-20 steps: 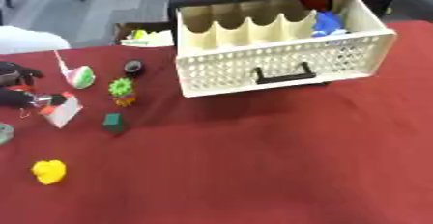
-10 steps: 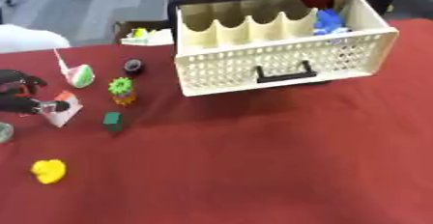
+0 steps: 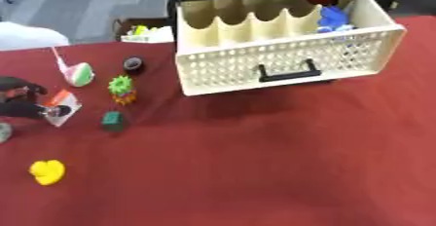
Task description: Pick up objects from table and place into drawer.
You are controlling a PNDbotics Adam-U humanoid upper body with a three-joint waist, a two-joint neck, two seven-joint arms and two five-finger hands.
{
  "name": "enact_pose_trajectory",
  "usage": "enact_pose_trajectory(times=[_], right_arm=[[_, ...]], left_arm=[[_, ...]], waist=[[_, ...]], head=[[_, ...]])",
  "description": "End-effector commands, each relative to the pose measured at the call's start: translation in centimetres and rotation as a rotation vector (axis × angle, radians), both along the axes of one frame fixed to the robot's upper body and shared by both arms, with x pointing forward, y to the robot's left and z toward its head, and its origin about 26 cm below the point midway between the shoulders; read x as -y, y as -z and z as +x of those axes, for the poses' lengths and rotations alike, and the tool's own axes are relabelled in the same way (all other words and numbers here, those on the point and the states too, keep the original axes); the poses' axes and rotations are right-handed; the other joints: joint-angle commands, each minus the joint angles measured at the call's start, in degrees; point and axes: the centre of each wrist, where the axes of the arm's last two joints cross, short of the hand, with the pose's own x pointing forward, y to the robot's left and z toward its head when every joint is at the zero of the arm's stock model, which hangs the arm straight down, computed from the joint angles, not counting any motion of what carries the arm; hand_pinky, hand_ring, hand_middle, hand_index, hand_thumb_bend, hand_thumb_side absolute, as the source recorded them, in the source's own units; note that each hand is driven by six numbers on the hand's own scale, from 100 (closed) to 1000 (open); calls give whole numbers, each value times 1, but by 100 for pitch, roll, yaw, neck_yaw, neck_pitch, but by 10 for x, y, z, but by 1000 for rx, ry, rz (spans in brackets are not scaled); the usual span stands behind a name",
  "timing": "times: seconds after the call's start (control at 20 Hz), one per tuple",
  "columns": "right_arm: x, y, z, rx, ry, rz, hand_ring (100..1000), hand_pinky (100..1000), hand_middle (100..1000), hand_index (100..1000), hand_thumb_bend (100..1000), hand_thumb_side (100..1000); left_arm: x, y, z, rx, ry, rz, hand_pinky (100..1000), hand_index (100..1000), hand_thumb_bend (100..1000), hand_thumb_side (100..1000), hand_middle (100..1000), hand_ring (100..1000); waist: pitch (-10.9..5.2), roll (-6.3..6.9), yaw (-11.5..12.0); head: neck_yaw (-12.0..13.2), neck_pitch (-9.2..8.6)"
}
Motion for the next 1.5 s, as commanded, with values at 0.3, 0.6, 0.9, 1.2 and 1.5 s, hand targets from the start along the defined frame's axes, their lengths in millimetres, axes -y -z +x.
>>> enact_pose_trajectory(times=[0.3,0.6,0.9,1.2,1.5], right_arm=[[1,-6,-1,18,8,-18,551,649,506,682,100,1000],[0,-5,-1,15,11,-16,551,650,505,680,100,1000],[0,-4,0,8,18,-11,549,651,504,678,100,1000],[-1,-3,0,1,22,-11,549,652,503,676,100,1000],[-1,-3,0,-2,25,-11,548,651,501,672,100,1000]], left_arm=[[-13,-13,2,55,-26,15,802,939,470,983,770,834],[-11,-10,4,53,-16,-10,779,903,461,973,744,809],[-8,-9,5,62,-1,-50,730,866,441,946,694,770],[-5,-9,6,85,6,-73,690,843,401,892,658,742],[-4,-9,7,106,6,-70,638,811,295,747,608,694]], waist=[[-60,-17,-43],[-35,-18,-58],[-19,-13,-67],[-5,-3,-80],[-3,-2,-87]], head=[[67,-121],[82,-127],[90,-112],[99,-116],[103,-126]])
